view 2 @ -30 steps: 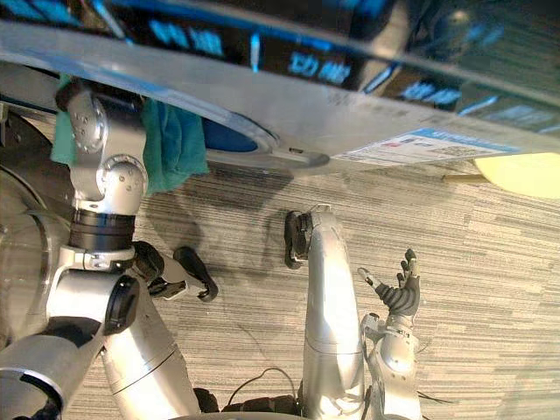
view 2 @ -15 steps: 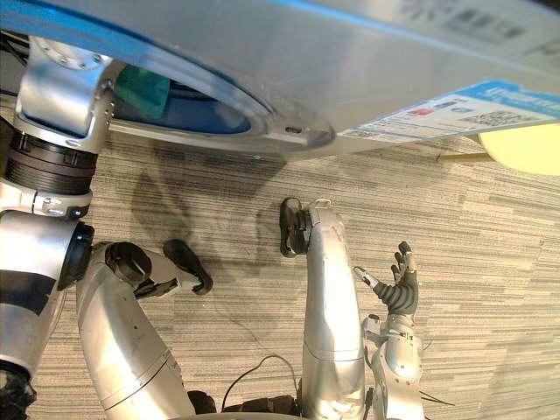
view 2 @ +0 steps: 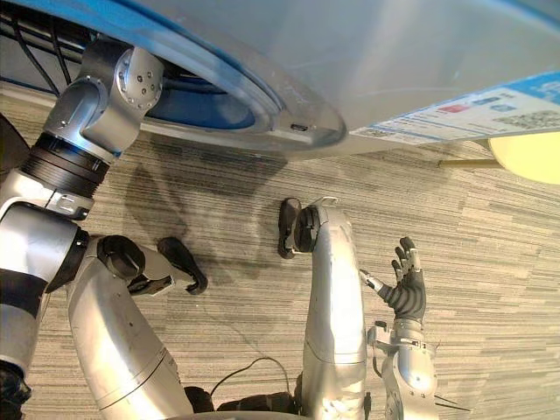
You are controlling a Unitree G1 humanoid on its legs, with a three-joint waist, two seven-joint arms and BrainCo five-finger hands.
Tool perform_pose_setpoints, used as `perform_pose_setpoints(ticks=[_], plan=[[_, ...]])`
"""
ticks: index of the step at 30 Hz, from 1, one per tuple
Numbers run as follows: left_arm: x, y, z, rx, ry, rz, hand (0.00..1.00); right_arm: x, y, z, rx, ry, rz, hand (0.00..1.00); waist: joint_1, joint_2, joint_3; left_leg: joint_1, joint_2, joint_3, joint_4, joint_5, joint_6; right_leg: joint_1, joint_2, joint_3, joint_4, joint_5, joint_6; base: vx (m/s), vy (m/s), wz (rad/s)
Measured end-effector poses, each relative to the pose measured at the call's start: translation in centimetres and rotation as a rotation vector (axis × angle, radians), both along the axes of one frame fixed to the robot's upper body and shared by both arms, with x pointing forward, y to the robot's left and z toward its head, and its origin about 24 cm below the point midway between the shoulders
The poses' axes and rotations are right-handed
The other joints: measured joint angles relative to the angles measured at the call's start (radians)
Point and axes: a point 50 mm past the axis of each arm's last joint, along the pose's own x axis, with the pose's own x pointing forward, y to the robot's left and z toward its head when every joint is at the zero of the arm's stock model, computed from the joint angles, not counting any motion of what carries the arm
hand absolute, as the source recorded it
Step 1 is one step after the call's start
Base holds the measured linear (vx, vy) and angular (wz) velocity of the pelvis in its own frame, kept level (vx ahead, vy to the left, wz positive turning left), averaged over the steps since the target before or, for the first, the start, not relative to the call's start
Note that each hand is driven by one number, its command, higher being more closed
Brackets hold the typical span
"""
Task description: Pick up the laundry basket with both hands and put the clothes into the washing machine.
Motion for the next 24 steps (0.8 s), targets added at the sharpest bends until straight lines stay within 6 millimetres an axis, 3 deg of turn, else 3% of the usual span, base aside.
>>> perform_pose_setpoints(ticks=[5, 9, 12, 15, 17, 19, 20, 22, 24], plan=[[-0.4, 1.6, 0.7, -0.145, 0.009, -0.035, 0.00, 0.0, -0.1, 1.1, -0.020, -0.035, 0.036, 0.00, 0.003, 0.000, 0.000, 0.000, -0.004, -0.020, 0.017, -0.002, -0.005, 0.008, -0.011, -0.010, 0.028, -0.018, -0.010, 0.01, -0.015, 0.07], [-1.4, 2.1, -0.5, -0.251, 0.007, -0.117, 0.00, -0.2, -0.5, 1.5, -0.057, -0.029, 0.055, 0.00, 0.009, 0.000, 0.000, 0.011, -0.010, -0.045, 0.016, 0.000, -0.010, 0.040, -0.020, -0.034, 0.032, -0.029, -0.027, 0.01, -0.023, 0.09], [-2.3, 1.7, -2.9, -0.302, 0.026, -0.204, 0.00, -0.6, -0.9, 1.8, -0.096, -0.022, 0.086, 0.00, 0.029, 0.000, -0.001, 0.057, -0.026, -0.054, 0.005, 0.001, -0.017, 0.096, -0.037, -0.045, 0.038, -0.053, -0.036, 0.02, -0.025, 0.24], [-3.5, 3.0, -5.6, -0.422, 0.050, -0.252, 0.00, -0.4, 1.6, 2.3, -0.096, -0.039, 0.268, 0.00, 0.064, -0.002, -0.006, 0.133, -0.040, -0.077, -0.038, 0.007, -0.040, 0.197, -0.053, -0.081, 0.012, -0.083, -0.045, 0.02, -0.046, 0.25], [-4.0, 3.5, -7.1, -0.471, 0.075, -0.268, 0.00, -0.3, 2.1, 2.2, -0.091, -0.033, 0.299, 0.00, 0.089, 0.000, -0.012, 0.177, -0.044, -0.077, -0.073, 0.013, -0.052, 0.247, -0.054, -0.094, -0.015, -0.090, -0.049, 0.02, -0.069, 0.18], [-4.4, 4.6, -9.9, -0.521, 0.133, -0.255, 0.00, -0.4, 2.0, 2.0, -0.094, -0.017, 0.309, 0.00, 0.094, -0.002, -0.059, 0.215, -0.055, -0.080, -0.118, 0.021, -0.066, 0.296, -0.058, -0.111, -0.052, -0.098, -0.047, 0.04, -0.066, 0.22], [-4.5, 5.1, -12.7, -0.571, 0.207, -0.234, 0.00, -0.6, 1.9, 1.9, -0.101, -0.002, 0.311, 0.00, 0.100, 0.000, -0.136, 0.225, -0.062, -0.078, -0.159, 0.032, -0.076, 0.313, -0.062, -0.126, -0.087, -0.100, -0.046, 0.07, -0.063, 0.14], [-4.7, 5.5, -15.0, -0.634, 0.265, -0.226, 0.00, -0.6, 1.8, 1.9, -0.108, -0.003, 0.315, 0.00, 0.106, 0.003, -0.152, 0.280, -0.072, -0.070, -0.204, 0.042, -0.081, 0.371, -0.069, -0.136, -0.124, -0.100, -0.048, 0.09, -0.055, 0.22], [-5.5, 5.5, -19.5, -0.754, 0.390, -0.218, 0.00, -0.5, 2.1, 0.5, -0.083, 0.041, 0.304, 0.00, 0.114, 0.003, -0.196, 0.356, -0.082, -0.051, -0.290, 0.058, -0.085, 0.450, -0.072, -0.151, -0.200, -0.099, -0.046, 0.10, -0.063, 0.24]])
